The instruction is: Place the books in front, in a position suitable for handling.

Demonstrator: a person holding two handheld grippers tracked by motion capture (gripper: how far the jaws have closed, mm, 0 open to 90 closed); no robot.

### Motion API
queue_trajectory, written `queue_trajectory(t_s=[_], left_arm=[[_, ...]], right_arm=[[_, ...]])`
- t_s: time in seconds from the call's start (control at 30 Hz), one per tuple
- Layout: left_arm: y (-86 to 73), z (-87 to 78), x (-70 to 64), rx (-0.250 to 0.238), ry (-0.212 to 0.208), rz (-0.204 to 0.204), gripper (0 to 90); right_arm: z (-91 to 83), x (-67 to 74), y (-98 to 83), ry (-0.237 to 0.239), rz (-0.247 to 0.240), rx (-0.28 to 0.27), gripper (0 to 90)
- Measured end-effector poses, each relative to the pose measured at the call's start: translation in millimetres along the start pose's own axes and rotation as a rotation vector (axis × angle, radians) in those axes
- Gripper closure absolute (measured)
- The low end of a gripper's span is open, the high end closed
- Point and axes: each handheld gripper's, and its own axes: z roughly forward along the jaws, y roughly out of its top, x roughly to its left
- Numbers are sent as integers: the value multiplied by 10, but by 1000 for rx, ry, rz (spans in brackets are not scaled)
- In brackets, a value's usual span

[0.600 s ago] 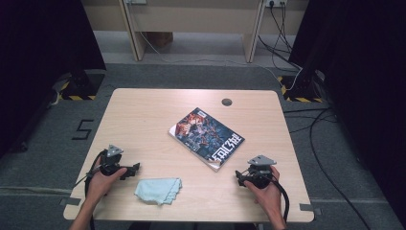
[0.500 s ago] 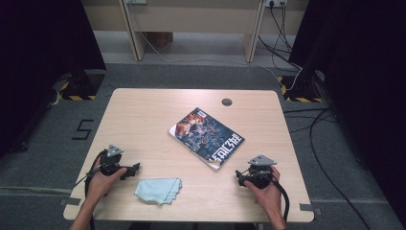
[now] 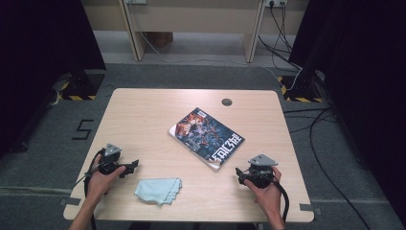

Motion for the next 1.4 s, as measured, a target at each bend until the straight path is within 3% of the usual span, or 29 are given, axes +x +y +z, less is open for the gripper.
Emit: queue_trajectory(t_s=[0.13,0.2,0.23,0.33,0.47,0.6,0.63,0.73,0.83,0.93,1.07,1.13,1.2,1.3,1.4], left_arm=[[66,-34,-38,-14,-21,-12,155],[134,-48,-86,-31,-22,6,153],[188,-37,-122,-36,-39,8,154],[248,-4,-163,-38,-57,7,166],[390,89,-284,-37,-88,24,204],[460,145,-341,-31,-98,34,223],[498,167,-370,-26,-106,38,222],[526,172,-394,-27,-107,35,216],[564,177,-423,-19,-114,36,197],[601,206,-452,-22,-111,37,195],[666,276,-484,-21,-100,30,195],[711,303,-488,-19,-81,21,185],[765,331,-491,-13,-79,19,186],[835,375,-523,-10,-72,27,185],[896,413,-567,9,-84,47,186]], right_arm=[[5,25,25,14,-3,-14,276],[15,39,40,33,-2,-13,278],[27,51,62,75,13,-26,286],[42,67,83,82,9,-37,288],[144,169,222,102,-58,-41,328],[211,259,341,126,-93,-59,377],[279,330,410,151,-126,-56,420],[388,394,456,193,-129,-59,474],[453,432,475,203,-140,-50,533],[562,520,495,228,-199,-25,569],[604,591,474,263,-235,2,631],[601,613,450,241,-273,0,670],[595,607,433,242,-257,-2,680],[565,620,383,228,-300,-19,697],[526,639,332,219,-306,-23,711]])
